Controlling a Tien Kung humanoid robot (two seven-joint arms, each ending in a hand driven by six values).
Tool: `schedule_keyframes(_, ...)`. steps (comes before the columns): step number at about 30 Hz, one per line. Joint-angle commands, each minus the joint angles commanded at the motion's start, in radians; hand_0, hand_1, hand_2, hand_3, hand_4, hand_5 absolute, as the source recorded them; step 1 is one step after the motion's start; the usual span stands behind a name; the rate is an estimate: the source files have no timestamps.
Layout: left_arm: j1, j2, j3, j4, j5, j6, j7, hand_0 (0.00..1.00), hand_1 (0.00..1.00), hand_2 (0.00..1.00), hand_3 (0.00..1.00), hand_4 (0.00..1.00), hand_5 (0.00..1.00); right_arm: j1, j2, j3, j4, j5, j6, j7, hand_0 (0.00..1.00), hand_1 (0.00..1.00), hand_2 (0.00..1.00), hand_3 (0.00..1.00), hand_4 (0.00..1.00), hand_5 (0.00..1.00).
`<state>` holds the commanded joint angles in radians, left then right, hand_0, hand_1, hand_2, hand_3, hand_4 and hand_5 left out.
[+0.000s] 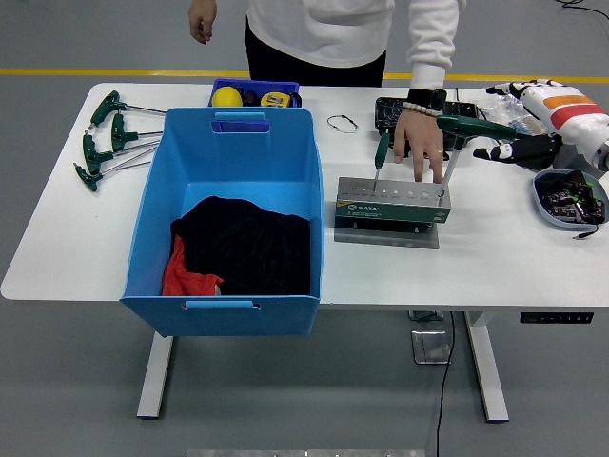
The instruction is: Lift tool from toolbox,place it in box,lift tool from toolbox,place it in box
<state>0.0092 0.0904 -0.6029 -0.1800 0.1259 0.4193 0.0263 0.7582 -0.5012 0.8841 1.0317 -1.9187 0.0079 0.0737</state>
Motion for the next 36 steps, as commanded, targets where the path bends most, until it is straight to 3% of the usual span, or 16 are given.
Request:
schedule_keyframes(3, -0.002, 0.001, 0.006, 0.000, -0.004, 0.001, 0.000, 0.580, 0.567, 0.570, 0.731, 0.753, 0.674, 0.041, 0.035, -0.038, -0.045, 0.015, 0.014, -0.011, 0.853, 0.720, 0.718, 0.838, 0.998, 0.648)
schedule_keyframes(4, -0.003, 0.001, 0.007, 0.000, -0.005, 0.001, 0.000, 0.578, 0.564, 0.569, 0.730, 0.753, 0.672, 0.053, 0.045, -0.049, -0.061, 0.017, 0.017, -0.014, 0.762, 0.621, 0.619, 0.755, 0.998, 0.652)
schedule_keyframes(9, -0.007, 0.003, 0.005, 0.000, 0.001, 0.004, 0.001, 0.578, 0.564, 0.569, 0.730, 0.753, 0.672, 0.089, 0.084, -0.079, -0.122, 0.026, 0.039, -0.032, 0.762, 0.621, 0.619, 0.755, 0.998, 0.652)
schedule_keyframes(10, -0.007, 0.003, 0.005, 0.000, -0.001, 0.005, 0.000, 0.571, 0.560, 0.564, 0.728, 0.755, 0.672, 0.095, 0.091, -0.085, -0.134, 0.029, 0.042, -0.037, 0.671, 0.554, 0.555, 0.713, 0.998, 0.662)
schedule_keyframes(13, -0.008, 0.003, 0.009, 0.000, -0.005, 0.006, 0.000, 0.571, 0.560, 0.564, 0.728, 0.755, 0.672, 0.107, 0.107, -0.101, -0.159, 0.033, 0.044, -0.046, 0.671, 0.554, 0.555, 0.713, 0.998, 0.662)
schedule_keyframes(15, -0.010, 0.004, 0.014, 0.000, -0.009, 0.006, -0.001, 0.571, 0.560, 0.564, 0.728, 0.755, 0.672, 0.117, 0.119, -0.111, -0.177, 0.031, 0.041, -0.050, 0.671, 0.554, 0.555, 0.713, 0.998, 0.662)
schedule_keyframes(16, -0.011, 0.004, 0.017, 0.000, -0.011, 0.007, -0.002, 0.570, 0.554, 0.559, 0.726, 0.755, 0.672, 0.123, 0.124, -0.116, -0.186, 0.028, 0.039, -0.051, 0.512, 0.485, 0.496, 0.658, 0.998, 0.686)
schedule_keyframes(22, -0.014, 0.006, 0.016, 0.000, -0.009, 0.011, -0.001, 0.570, 0.554, 0.559, 0.726, 0.755, 0.672, 0.154, 0.153, -0.156, -0.235, 0.021, 0.024, -0.059, 0.512, 0.485, 0.496, 0.658, 0.998, 0.686)
schedule_keyframes(23, -0.014, 0.007, 0.016, 0.000, -0.008, 0.011, -0.001, 0.559, 0.546, 0.551, 0.725, 0.756, 0.672, 0.157, 0.157, -0.162, -0.242, 0.022, 0.021, -0.059, 0.412, 0.413, 0.416, 0.570, 0.998, 0.718)
schedule_keyframes(28, -0.016, 0.007, 0.017, 0.000, -0.010, 0.013, -0.001, 0.559, 0.546, 0.551, 0.725, 0.756, 0.672, 0.167, 0.171, -0.186, -0.272, 0.015, 0.003, -0.060, 0.412, 0.413, 0.416, 0.570, 0.998, 0.718)
schedule_keyframes(29, -0.016, 0.007, 0.019, 0.000, -0.012, 0.014, -0.002, 0.558, 0.545, 0.550, 0.723, 0.757, 0.672, 0.168, 0.174, -0.190, -0.280, 0.014, -0.001, -0.060, 0.355, 0.332, 0.335, 0.453, 0.998, 0.762)
schedule_keyframes(36, -0.017, 0.008, 0.036, 0.000, -0.026, 0.013, -0.002, 0.560, 0.544, 0.548, 0.723, 0.757, 0.672, 0.172, 0.195, -0.218, -0.322, 0.019, -0.031, -0.068, 0.326, 0.322, 0.321, 0.442, 0.998, 0.779)
